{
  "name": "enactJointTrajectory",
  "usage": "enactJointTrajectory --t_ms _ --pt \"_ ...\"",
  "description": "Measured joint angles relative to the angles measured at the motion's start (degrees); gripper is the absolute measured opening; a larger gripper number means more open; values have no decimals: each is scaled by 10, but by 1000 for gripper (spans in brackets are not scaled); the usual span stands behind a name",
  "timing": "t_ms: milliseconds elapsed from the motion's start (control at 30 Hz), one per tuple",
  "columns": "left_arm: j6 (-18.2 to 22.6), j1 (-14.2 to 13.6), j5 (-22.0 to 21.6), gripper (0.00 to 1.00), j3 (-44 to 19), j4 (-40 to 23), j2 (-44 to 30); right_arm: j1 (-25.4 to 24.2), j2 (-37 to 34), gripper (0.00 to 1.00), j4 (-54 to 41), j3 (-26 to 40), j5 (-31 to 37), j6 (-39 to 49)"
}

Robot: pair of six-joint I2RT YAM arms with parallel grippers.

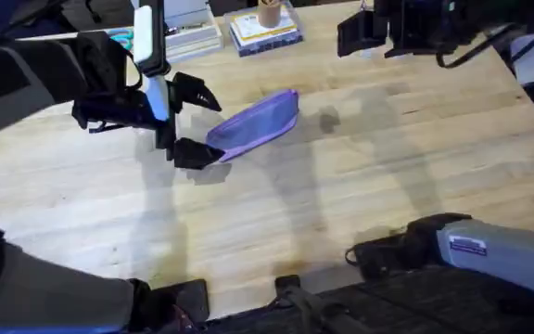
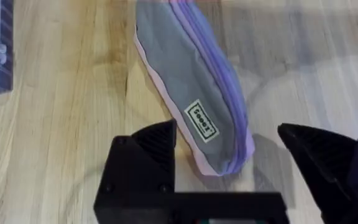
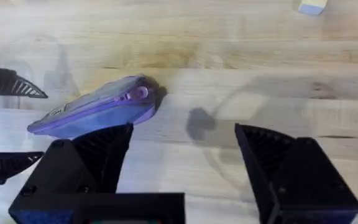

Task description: Unzip the bag, pick up the pens from the table one at a time and place them inside, then zip the bag closed.

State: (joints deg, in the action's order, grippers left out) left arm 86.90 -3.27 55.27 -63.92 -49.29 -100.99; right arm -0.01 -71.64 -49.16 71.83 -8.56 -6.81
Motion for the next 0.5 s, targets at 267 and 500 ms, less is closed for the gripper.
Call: enactJointTrajectory --t_ms 267,500 --pt "0 0 0 992 0 0 0 2 5 997 -43 0 0 3" --pt "1 1 -7 995 -7 -14 0 3 5 998 -50 0 0 22"
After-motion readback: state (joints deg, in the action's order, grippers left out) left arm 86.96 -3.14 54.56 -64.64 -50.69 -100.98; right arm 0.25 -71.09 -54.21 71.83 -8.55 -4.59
